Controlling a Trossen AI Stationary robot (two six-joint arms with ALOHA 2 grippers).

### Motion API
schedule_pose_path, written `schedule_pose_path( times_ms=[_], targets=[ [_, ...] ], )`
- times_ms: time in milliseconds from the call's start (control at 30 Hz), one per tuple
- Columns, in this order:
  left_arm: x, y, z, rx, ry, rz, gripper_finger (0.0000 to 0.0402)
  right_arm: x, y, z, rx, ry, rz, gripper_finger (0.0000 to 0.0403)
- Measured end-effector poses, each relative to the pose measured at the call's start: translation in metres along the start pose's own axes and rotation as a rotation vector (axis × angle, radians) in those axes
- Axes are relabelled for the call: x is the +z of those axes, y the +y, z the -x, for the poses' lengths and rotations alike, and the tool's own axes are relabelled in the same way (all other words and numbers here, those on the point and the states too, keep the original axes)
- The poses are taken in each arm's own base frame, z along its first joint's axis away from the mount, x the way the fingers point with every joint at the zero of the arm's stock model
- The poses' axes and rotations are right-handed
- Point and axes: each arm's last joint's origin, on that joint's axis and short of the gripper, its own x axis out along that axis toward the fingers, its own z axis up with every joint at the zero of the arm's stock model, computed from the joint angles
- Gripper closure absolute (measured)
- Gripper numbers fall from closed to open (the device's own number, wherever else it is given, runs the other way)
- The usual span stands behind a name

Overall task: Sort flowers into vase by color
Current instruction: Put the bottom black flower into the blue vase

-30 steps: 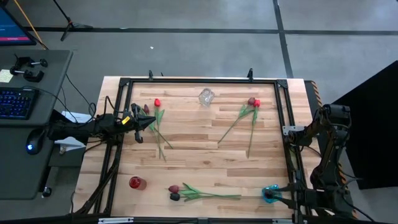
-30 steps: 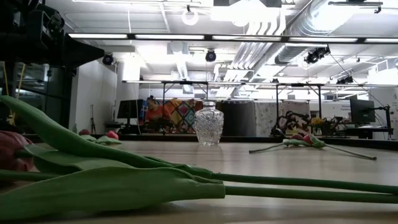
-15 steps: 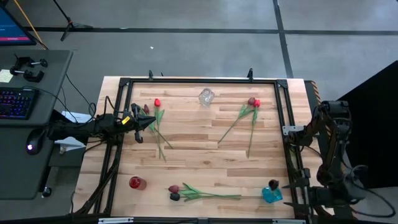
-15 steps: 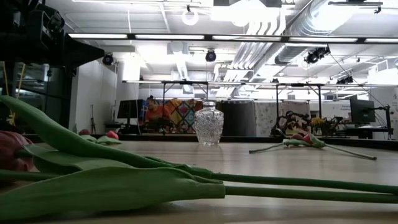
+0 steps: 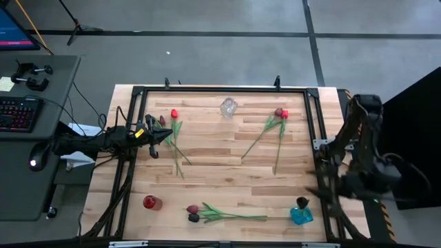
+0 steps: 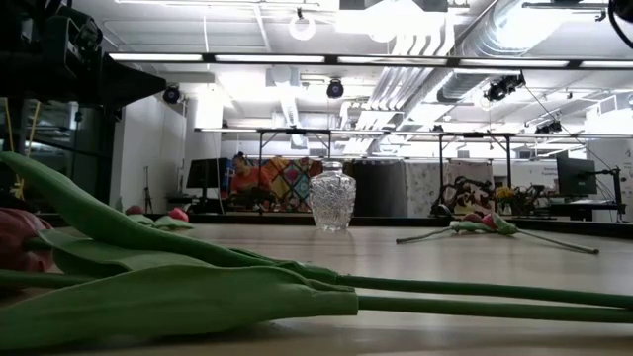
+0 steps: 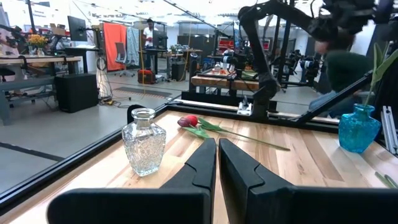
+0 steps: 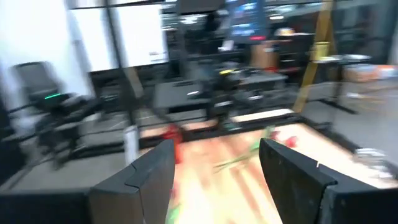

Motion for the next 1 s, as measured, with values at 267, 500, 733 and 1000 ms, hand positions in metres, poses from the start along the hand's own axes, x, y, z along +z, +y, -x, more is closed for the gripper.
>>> schedule_pose_path(
  times_ms=[267,500,733,1000],
  targets=[
    [0.0,0.0,0.0,0.0,0.0,0.0,0.0394,0.022,-0.042,-0.069,-0.299,-0.103,0.005,0.018],
    [0.0,0.0,0.0,0.0,0.0,0.0,0.0394,0.029,-0.085,-0.122,-0.53,-0.213,0.069,0.018],
    [0.0,0.0,0.0,0.0,0.0,0.0,0.0394,0.017,-0.136,-0.172,-0.535,-0.253,0.045,0.0181],
    [0.0,0.0,0.0,0.0,0.0,0.0,0.0394,-0.018,-0.2,-0.225,-0.243,-0.08,-0.228,0.0181]
  ],
)
